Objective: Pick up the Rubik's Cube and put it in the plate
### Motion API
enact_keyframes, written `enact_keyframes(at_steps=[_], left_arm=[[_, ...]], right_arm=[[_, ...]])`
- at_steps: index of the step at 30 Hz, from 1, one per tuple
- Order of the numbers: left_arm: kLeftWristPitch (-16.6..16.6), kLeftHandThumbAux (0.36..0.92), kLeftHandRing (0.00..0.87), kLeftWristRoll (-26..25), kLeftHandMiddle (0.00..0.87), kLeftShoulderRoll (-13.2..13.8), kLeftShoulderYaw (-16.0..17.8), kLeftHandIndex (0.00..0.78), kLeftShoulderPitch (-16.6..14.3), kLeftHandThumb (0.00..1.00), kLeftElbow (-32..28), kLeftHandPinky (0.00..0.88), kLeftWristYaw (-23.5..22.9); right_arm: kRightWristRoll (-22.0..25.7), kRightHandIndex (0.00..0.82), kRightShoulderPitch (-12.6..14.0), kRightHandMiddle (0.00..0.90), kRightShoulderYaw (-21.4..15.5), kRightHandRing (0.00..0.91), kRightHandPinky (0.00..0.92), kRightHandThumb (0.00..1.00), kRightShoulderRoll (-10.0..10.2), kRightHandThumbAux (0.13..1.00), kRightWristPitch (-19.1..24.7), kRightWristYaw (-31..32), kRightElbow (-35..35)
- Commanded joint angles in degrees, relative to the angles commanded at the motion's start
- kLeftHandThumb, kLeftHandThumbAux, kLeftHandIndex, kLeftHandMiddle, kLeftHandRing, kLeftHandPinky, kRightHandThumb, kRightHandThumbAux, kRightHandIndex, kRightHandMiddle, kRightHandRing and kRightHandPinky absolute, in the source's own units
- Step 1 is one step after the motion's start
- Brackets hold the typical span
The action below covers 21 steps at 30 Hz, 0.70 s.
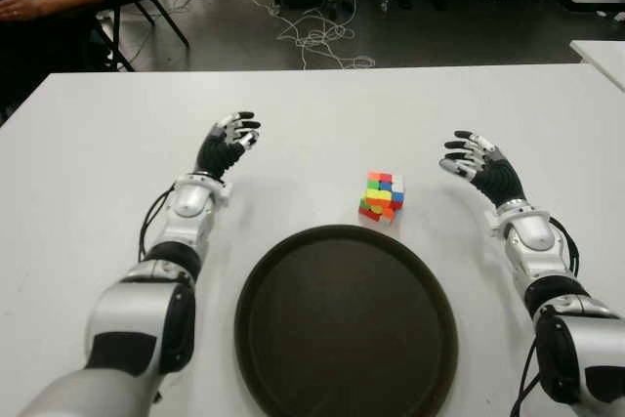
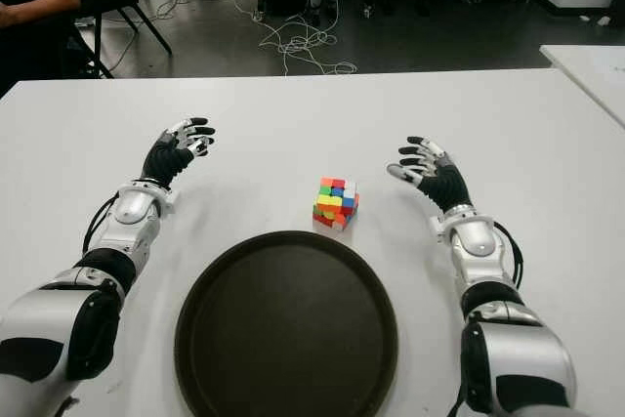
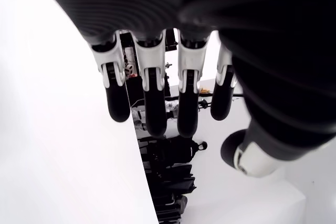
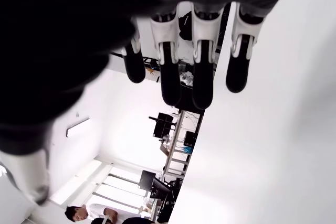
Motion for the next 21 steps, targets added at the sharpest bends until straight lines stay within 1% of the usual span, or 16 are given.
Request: enact_keyframes(at_steps=[5, 10, 14, 18, 21], left_arm=[[-0.3, 0.686, 0.259, -0.3, 0.296, 0.0, 0.2, 0.242, 0.0, 0.056, 0.0, 0.243, -0.6], [-0.3, 0.686, 0.26, -0.5, 0.297, -0.1, 0.4, 0.243, 0.0, 0.067, 0.0, 0.245, -1.0], [0.1, 0.676, 0.26, -0.9, 0.296, -0.2, 0.8, 0.242, -0.1, 0.066, 0.1, 0.247, -1.5], [0.3, 0.657, 0.259, -0.9, 0.291, -0.1, 0.9, 0.239, -0.2, 0.047, 0.1, 0.248, -1.6], [0.3, 0.651, 0.254, -0.7, 0.288, -0.1, 0.8, 0.237, -0.3, 0.035, 0.2, 0.24, -1.4]], right_arm=[[-0.2, 0.215, 0.0, 0.289, 0.2, 0.295, 0.284, 0.0, 0.1, 0.575, -0.4, -0.6, 0.1], [-1.0, 0.215, 0.0, 0.292, 0.7, 0.302, 0.302, 0.0, 0.0, 0.578, -0.8, -1.8, 0.1], [-3.2, 0.209, 0.0, 0.28, 2.1, 0.288, 0.278, 0.0, -0.5, 0.593, -1.0, -5.1, 0.0], [-4.8, 0.206, -0.2, 0.273, 3.1, 0.274, 0.26, 0.0, -0.8, 0.628, -1.1, -8.3, -0.3], [-5.7, 0.204, -1.5, 0.271, 3.6, 0.267, 0.249, 0.0, -0.9, 0.638, -0.8, -10.3, -0.5]])
